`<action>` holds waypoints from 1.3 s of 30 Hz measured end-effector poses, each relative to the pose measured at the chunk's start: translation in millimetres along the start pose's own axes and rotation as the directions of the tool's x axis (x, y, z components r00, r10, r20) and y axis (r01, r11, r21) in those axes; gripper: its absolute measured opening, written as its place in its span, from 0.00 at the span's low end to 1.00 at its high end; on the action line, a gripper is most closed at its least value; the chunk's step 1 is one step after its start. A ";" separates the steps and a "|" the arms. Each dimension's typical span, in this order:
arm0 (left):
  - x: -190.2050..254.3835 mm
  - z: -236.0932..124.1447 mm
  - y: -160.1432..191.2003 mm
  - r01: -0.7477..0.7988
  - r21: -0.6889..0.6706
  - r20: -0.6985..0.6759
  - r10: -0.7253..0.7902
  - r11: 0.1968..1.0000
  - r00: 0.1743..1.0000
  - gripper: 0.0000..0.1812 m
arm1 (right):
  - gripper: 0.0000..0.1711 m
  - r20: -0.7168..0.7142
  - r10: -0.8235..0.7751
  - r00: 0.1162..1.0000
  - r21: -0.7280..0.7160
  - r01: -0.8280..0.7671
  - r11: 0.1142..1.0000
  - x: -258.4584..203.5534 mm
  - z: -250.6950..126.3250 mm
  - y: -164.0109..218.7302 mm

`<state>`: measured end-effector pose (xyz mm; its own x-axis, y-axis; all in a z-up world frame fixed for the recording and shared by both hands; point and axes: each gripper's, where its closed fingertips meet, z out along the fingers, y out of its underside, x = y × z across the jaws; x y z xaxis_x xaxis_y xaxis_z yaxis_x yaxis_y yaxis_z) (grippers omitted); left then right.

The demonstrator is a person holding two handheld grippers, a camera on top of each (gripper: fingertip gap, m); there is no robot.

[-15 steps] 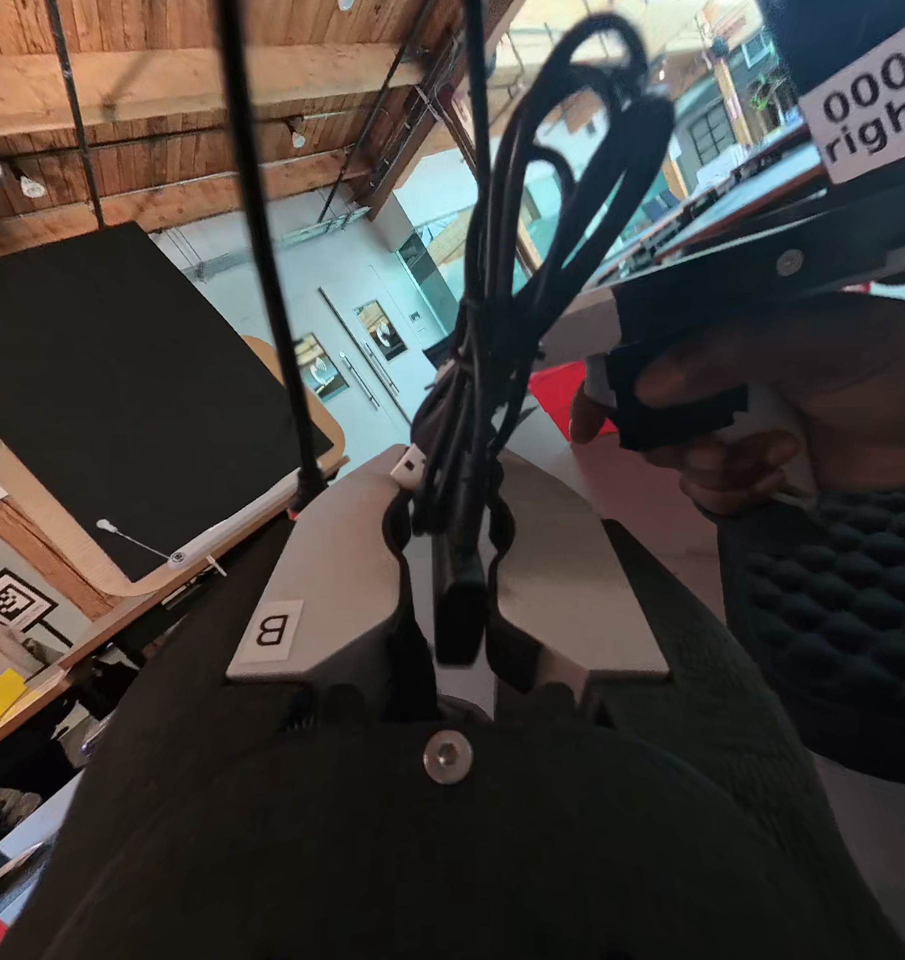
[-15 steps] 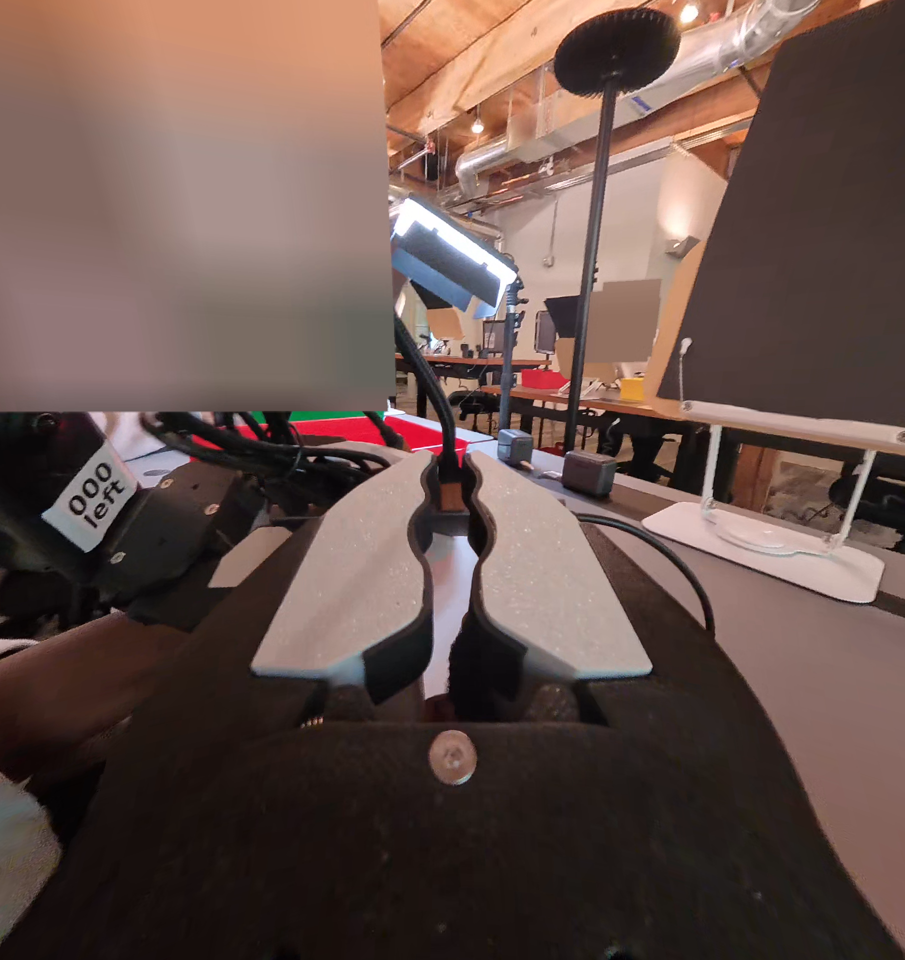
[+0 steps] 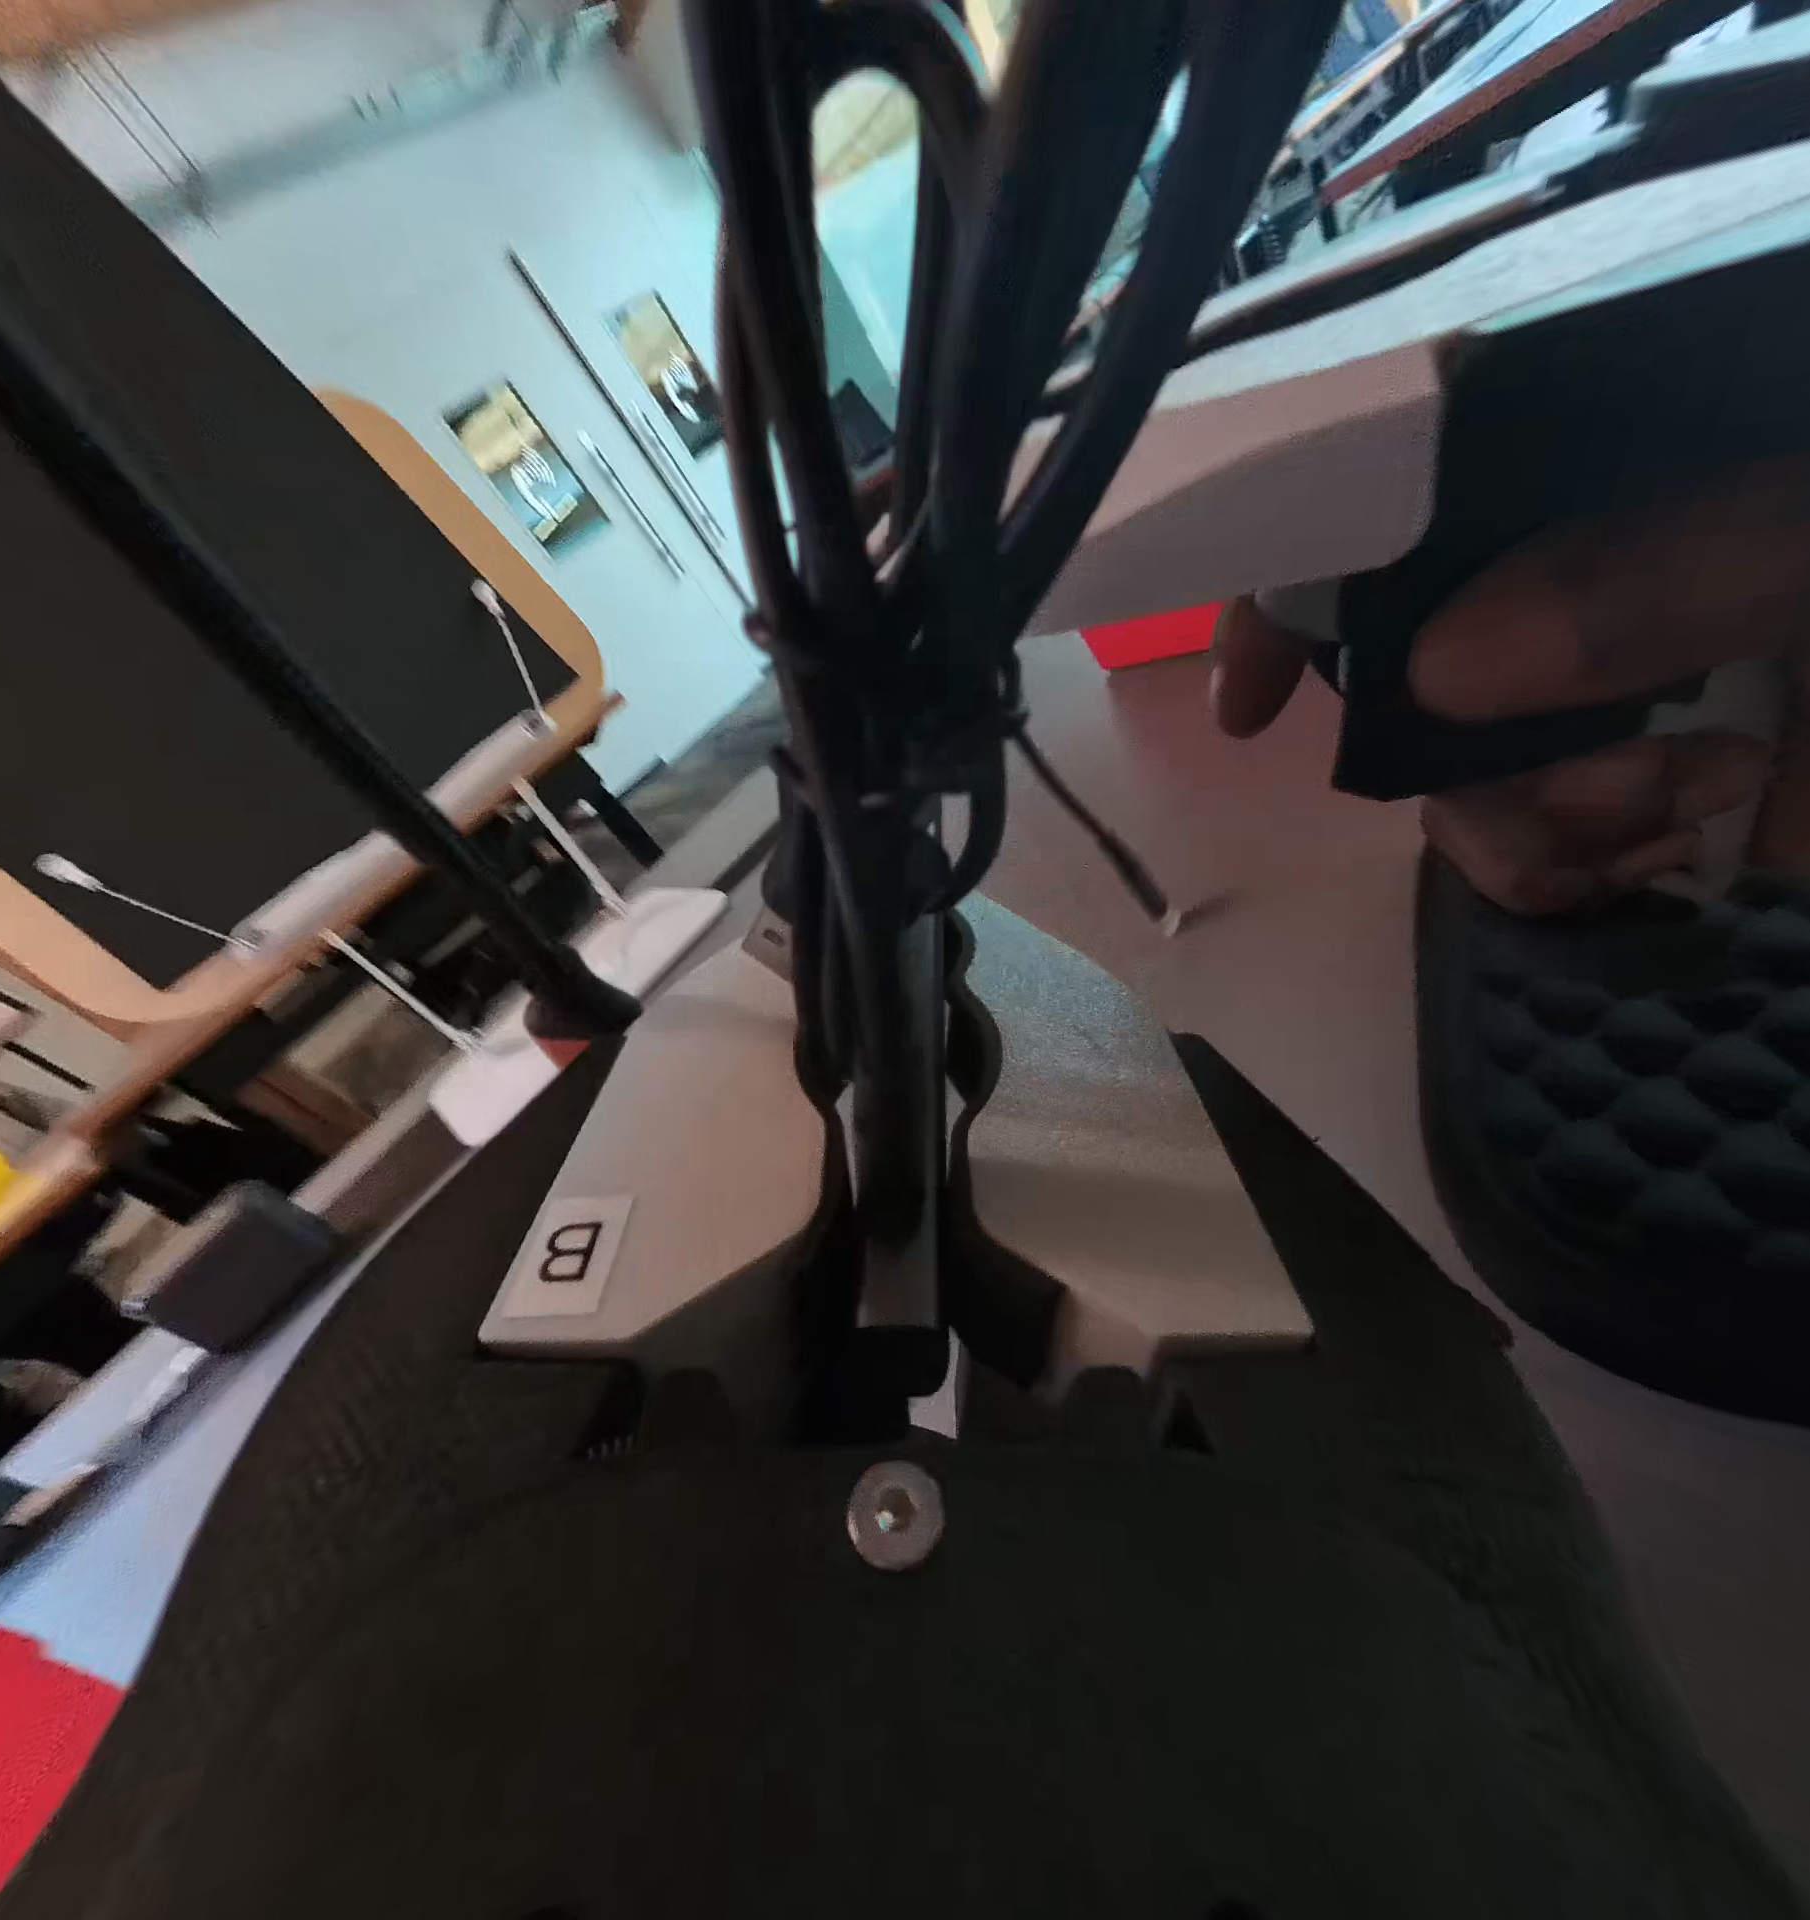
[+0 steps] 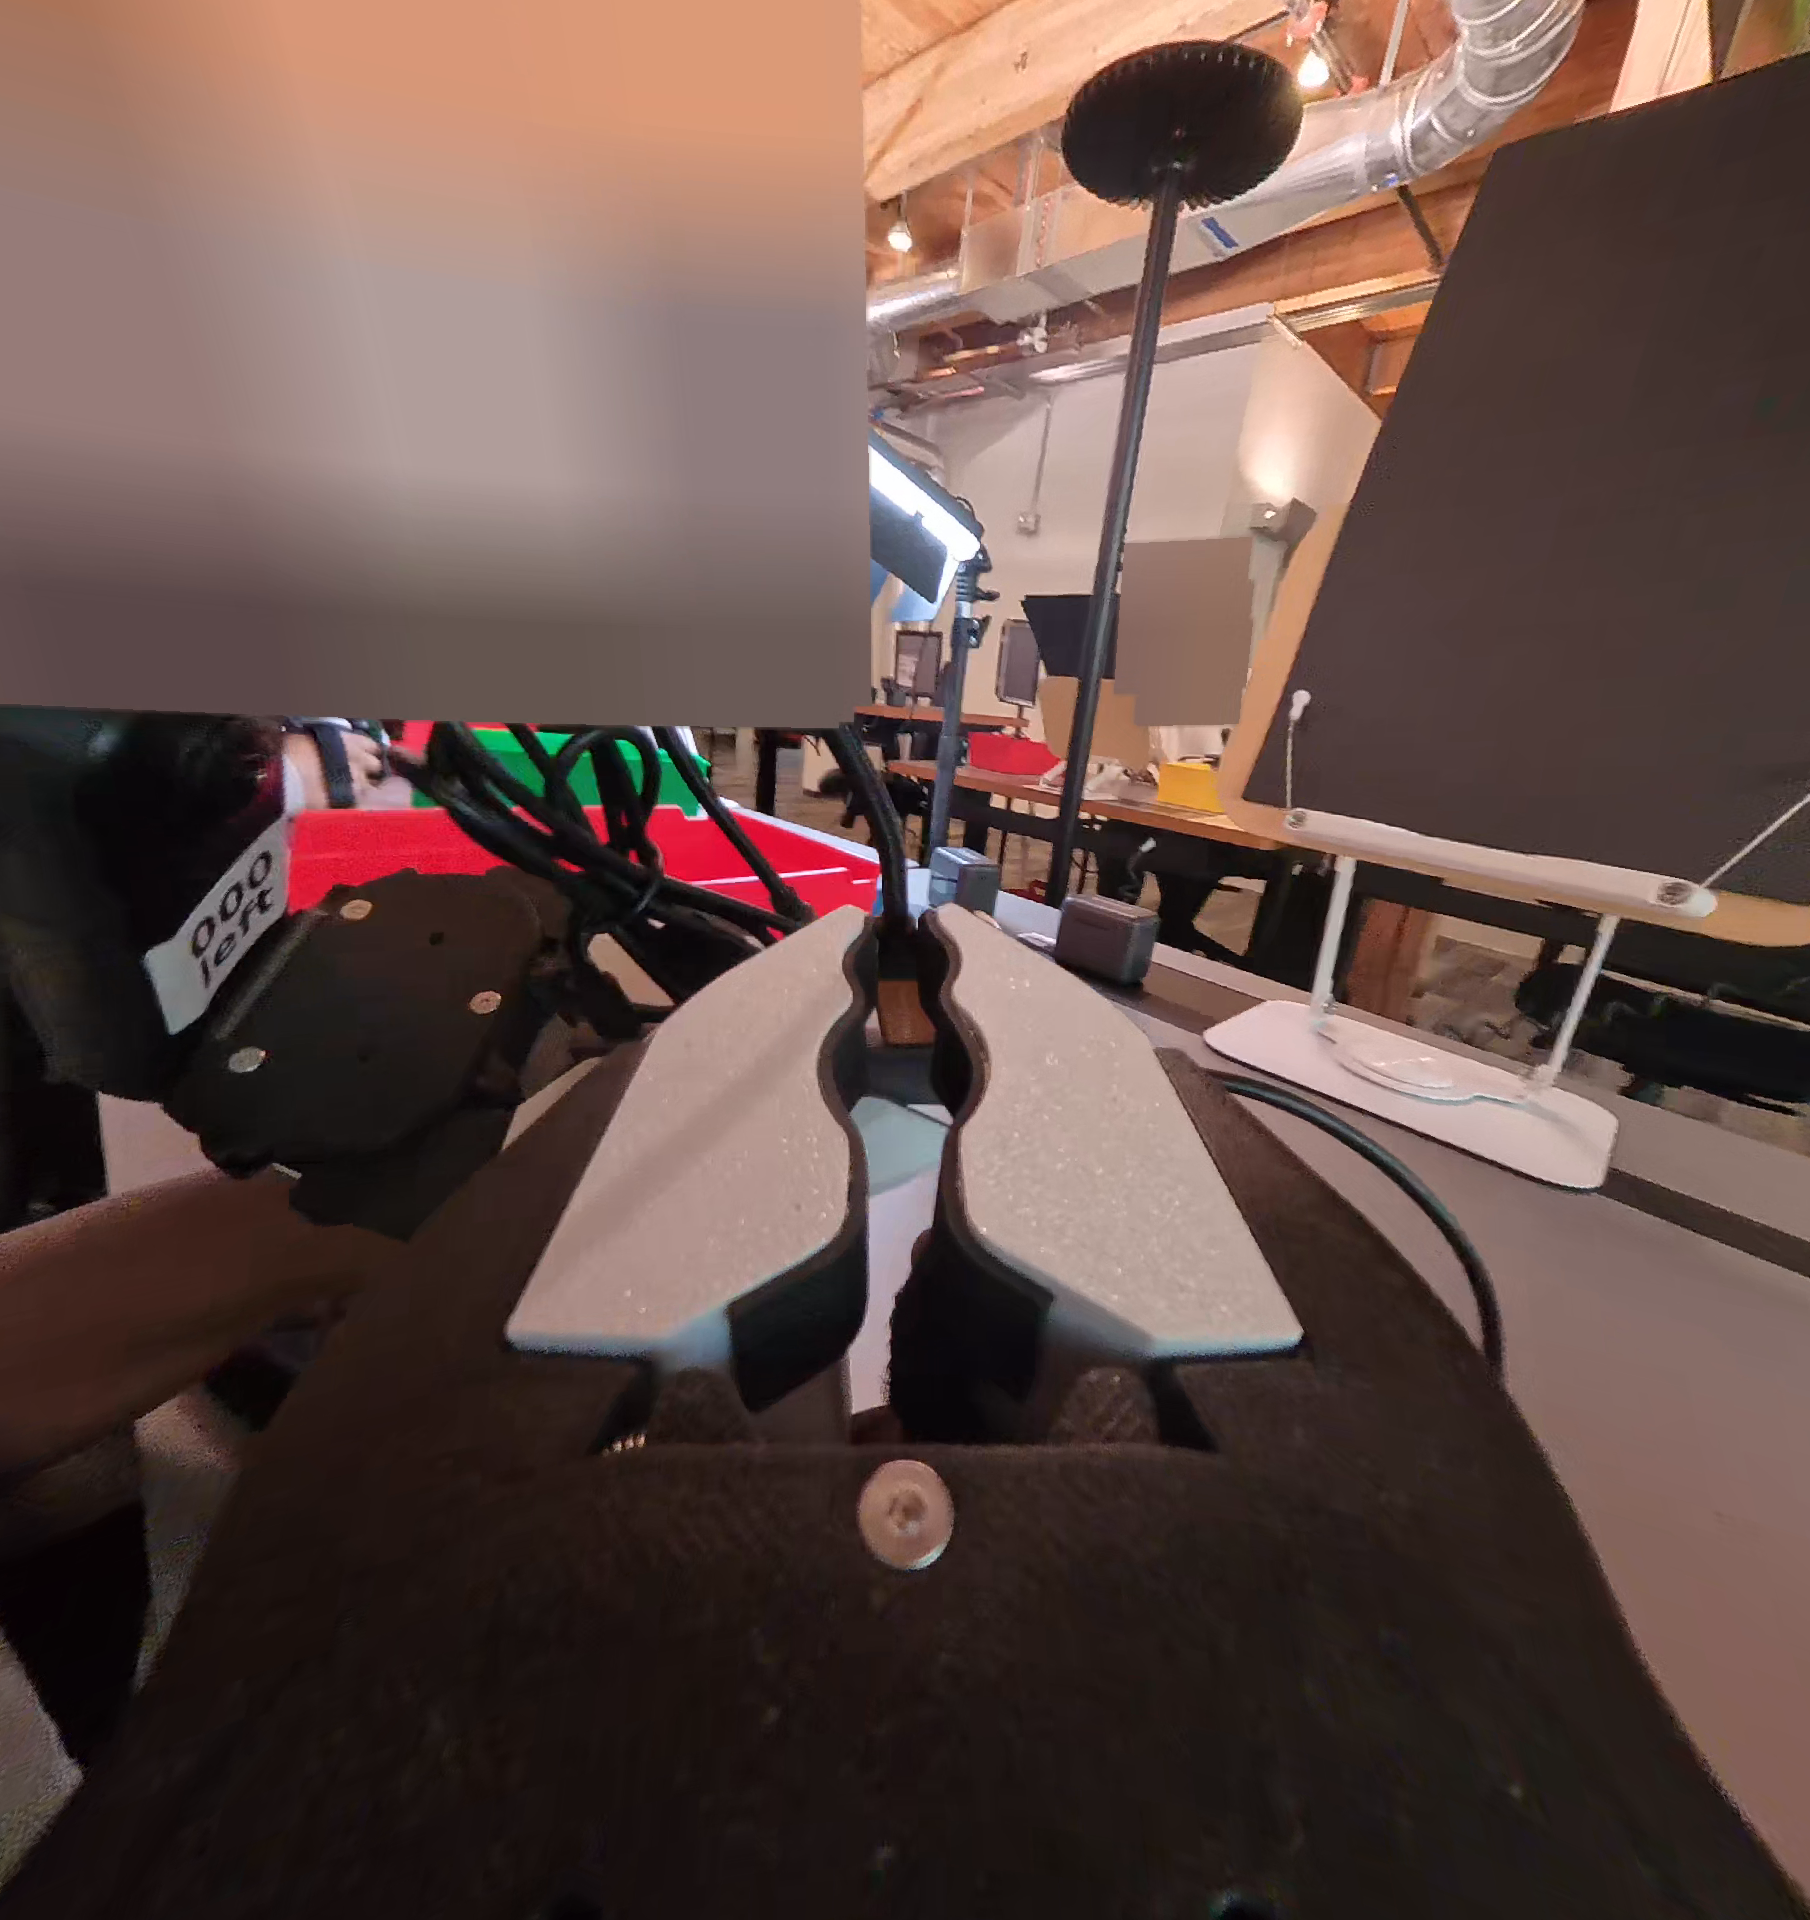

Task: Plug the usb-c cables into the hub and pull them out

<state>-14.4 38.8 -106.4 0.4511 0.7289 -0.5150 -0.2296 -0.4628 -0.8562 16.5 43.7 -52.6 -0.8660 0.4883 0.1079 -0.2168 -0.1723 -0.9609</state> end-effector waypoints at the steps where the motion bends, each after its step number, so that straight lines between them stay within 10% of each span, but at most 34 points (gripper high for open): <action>1: 2.1 1.2 1.9 0.045 0.000 -0.024 -0.045 0.999 0.999 0.08 | 0.03 -0.010 -0.001 1.000 -0.015 0.001 1.000 0.5 0.9 1.4; 10: 6.6 2.6 -5.4 0.173 0.127 -0.096 -0.162 0.977 0.982 0.07 | 0.03 -0.033 0.129 0.991 -0.137 -0.132 0.982 9.5 5.4 22.9; 21: 25.2 6.8 37.9 0.119 -0.142 -0.187 -0.144 0.983 0.972 0.08 | 0.03 0.011 0.021 1.000 -0.148 -0.019 0.989 -2.5 -0.4 25.0; 28: 16.5 4.8 25.4 0.201 -0.046 -0.178 -0.206 0.978 0.962 0.09 | 0.03 -0.068 0.059 0.996 -0.187 -0.071 0.980 14.2 4.2 30.3; 39: 2.4 -19.3 -24.1 0.353 0.285 -0.214 -0.300 0.891 0.930 0.09 | 0.03 -0.033 0.695 0.718 -0.025 -0.696 0.718 37.4 -5.5 32.5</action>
<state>8.9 42.0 -86.2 0.6728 0.7086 -0.2127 -0.2913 -0.0106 -0.9566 -20.5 61.0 -81.1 -0.7582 0.2589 -0.5984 0.4578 -0.4422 -0.7713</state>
